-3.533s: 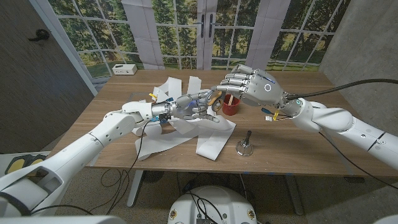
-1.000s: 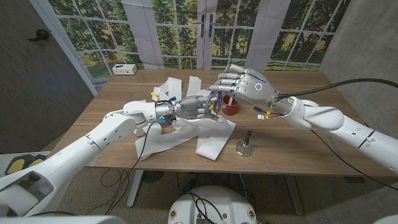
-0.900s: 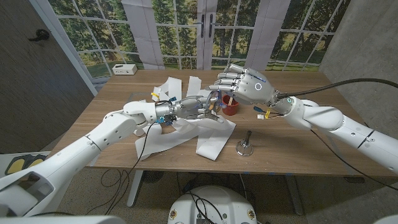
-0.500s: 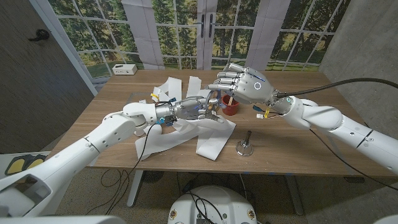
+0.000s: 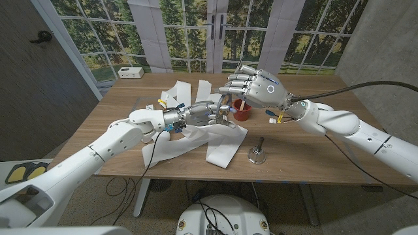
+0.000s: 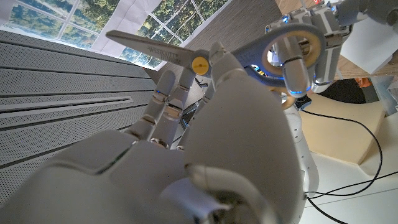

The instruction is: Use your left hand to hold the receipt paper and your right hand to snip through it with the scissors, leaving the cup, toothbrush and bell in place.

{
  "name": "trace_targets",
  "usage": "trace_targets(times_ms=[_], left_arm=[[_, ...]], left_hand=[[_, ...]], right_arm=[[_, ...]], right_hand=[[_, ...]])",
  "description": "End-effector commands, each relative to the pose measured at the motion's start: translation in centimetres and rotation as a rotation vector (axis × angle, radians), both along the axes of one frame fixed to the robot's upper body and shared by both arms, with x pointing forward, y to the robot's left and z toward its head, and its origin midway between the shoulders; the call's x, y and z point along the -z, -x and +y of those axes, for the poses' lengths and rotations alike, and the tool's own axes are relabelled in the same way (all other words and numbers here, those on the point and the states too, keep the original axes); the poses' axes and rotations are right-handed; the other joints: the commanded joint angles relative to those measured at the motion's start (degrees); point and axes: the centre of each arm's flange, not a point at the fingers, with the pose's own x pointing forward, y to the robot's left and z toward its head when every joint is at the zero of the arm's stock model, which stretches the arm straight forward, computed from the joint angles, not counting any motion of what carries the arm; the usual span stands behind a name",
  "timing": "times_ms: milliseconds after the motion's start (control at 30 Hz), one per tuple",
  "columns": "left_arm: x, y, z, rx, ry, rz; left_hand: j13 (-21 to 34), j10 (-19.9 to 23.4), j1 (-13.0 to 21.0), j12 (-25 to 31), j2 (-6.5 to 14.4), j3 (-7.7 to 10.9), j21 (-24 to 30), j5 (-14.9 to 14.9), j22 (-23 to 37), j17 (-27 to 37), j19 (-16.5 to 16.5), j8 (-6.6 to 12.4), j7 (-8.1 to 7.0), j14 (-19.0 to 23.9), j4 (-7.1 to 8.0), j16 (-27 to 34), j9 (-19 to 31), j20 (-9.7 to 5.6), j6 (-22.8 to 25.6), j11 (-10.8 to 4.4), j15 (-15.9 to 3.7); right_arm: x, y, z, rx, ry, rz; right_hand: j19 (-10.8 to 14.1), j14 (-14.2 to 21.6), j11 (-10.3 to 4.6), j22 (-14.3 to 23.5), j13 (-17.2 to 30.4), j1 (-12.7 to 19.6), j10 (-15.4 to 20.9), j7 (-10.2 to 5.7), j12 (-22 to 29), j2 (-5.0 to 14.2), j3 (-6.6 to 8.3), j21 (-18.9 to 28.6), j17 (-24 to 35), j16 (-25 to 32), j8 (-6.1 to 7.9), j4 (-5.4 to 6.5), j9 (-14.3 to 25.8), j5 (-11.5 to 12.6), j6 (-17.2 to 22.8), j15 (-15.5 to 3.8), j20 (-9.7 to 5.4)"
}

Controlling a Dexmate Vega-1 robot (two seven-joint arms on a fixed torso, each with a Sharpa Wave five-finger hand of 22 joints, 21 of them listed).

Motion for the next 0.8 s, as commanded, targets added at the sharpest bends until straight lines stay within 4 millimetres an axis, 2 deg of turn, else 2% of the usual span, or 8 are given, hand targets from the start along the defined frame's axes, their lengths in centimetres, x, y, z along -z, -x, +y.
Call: trace_targets(times_ms=[33, 267, 367, 433, 467, 533, 633, 800], left_arm=[[0.33, -0.10, 0.36, -0.050, 0.044, 0.032], [0.46, -0.17, 0.57, -0.086, 0.051, 0.028], [0.21, 0.00, 0.54, -0.092, 0.022, -0.015], [0.10, -0.01, 0.32, -0.083, 0.011, -0.022], [0.10, -0.02, 0.28, -0.084, 0.007, -0.029], [-0.07, 0.01, 0.17, -0.075, -0.020, -0.053], [-0.11, 0.00, 0.06, -0.081, -0.013, -0.058], [-0.18, -0.10, -0.04, -0.081, -0.012, -0.071]], left_hand=[[-0.50, -2.97, 2.72, -0.76, 0.80, 1.34, 0.54, -0.25, 0.39, -0.38, -1.90, 1.59, -0.27, -2.07, -0.32, -0.23, 3.11, 0.39, 1.63, -1.48, -0.85], [1.60, -13.53, 5.63, -0.48, 0.72, 1.63, 0.05, -0.41, 1.09, -2.73, -9.71, 4.70, -2.05, -11.21, 0.25, -0.60, 12.35, 2.77, 1.18, -1.09, -0.75], [-0.35, -21.95, 6.47, -2.19, 1.13, 1.60, -0.42, -0.52, 1.26, -0.86, -13.87, 5.44, -1.62, -18.78, 0.46, 0.65, 15.63, 3.96, 1.32, -0.78, -0.59], [-5.22, -29.20, 6.54, -7.67, 1.28, 1.40, -0.97, -0.51, 1.25, 0.37, -17.42, 4.42, -1.24, -28.28, 0.73, 0.16, 15.01, 4.89, 2.37, -0.86, 0.12], [-5.15, -30.27, 6.47, -7.98, 1.41, 1.31, -0.94, -0.52, 1.23, 0.65, -17.66, 4.27, -1.08, -29.56, 0.85, 0.40, 14.86, 4.99, 2.61, -0.82, 0.08], [-3.93, -39.37, 6.25, -10.24, 1.77, 1.28, -1.62, -0.41, 1.11, 2.11, -21.05, 3.25, -0.35, -40.09, 1.13, -0.55, 13.92, 6.31, 3.40, 0.18, 2.55], [-4.61, -45.47, 6.04, -12.86, 1.92, 1.77, -2.68, -0.33, 0.86, 1.79, -24.69, 2.50, -0.19, -49.11, 1.26, -3.60, 13.29, 7.13, 3.74, 1.11, 5.27], [-10.69, -52.49, 5.07, -20.28, 1.37, 3.41, -3.79, -0.36, 0.34, -3.36, -28.57, 2.01, -0.66, -56.26, 1.30, -12.25, 12.81, 7.05, 4.56, 2.09, 7.57]], right_arm=[[0.10, -0.25, -0.01, -0.003, 0.004, 0.014], [0.15, -0.47, 0.00, -0.004, 0.004, 0.019], [0.14, -0.53, 0.01, -0.004, 0.003, 0.021], [0.10, -0.60, 0.02, -0.005, 0.001, 0.021], [0.09, -0.61, 0.02, -0.005, 0.001, 0.021], [0.07, -0.62, 0.04, -0.008, -0.001, 0.023], [0.09, -0.60, 0.05, -0.008, -0.001, 0.025], [0.15, -0.53, 0.03, -0.012, -0.003, 0.028]], right_hand=[[0.67, 4.33, 0.03, 0.00, 0.15, 0.04, 0.43, 0.12, -0.02, 0.75, 0.49, -0.03, 0.41, 0.46, -0.23, 0.01, -0.03, 0.47, 0.47, -11.30, -7.75], [0.72, 4.35, 0.00, 0.00, 0.02, 0.01, 0.37, 0.13, -0.11, 0.78, 0.51, -0.11, 0.42, 0.41, -0.24, 0.04, -0.07, 0.47, 0.46, -11.30, -7.77], [0.73, 4.26, 0.02, -0.01, 0.21, 0.01, 0.40, 0.08, 0.02, 0.80, 0.53, -0.18, 0.31, 0.29, -0.23, 0.05, -0.09, 0.48, 0.46, -11.30, -7.78], [0.75, 4.33, -0.03, 0.00, 0.04, 0.03, 0.39, 0.05, -0.09, 0.78, 0.53, -0.20, 0.43, 0.37, -0.24, 0.03, -0.10, 0.48, 0.45, -11.30, -7.77], [0.77, 4.32, -0.01, 0.00, 0.03, 0.01, 0.44, 0.04, -0.08, 0.79, 0.53, -0.21, 0.45, 0.37, -0.24, 0.04, -0.11, 0.47, 0.45, -11.30, -7.77], [0.77, 4.26, 0.01, 0.00, 0.13, 0.00, 0.51, 0.10, 0.02, 0.81, 0.53, -0.24, 0.37, 0.28, -0.24, 0.06, -0.12, 0.46, 0.45, -11.30, -7.78], [0.79, 4.36, 0.01, 0.01, 0.19, 0.00, 0.58, 0.06, 0.09, 0.80, 0.53, -0.29, 0.44, 0.34, -0.24, 0.05, -0.15, 0.45, 0.43, -11.30, -7.80], [0.82, 4.29, 0.00, 0.01, 0.18, 0.02, 0.53, -0.06, 0.07, 0.80, 0.55, -0.35, 0.43, 0.28, -0.26, 0.04, -0.20, 0.44, 0.39, -11.31, -7.80]])
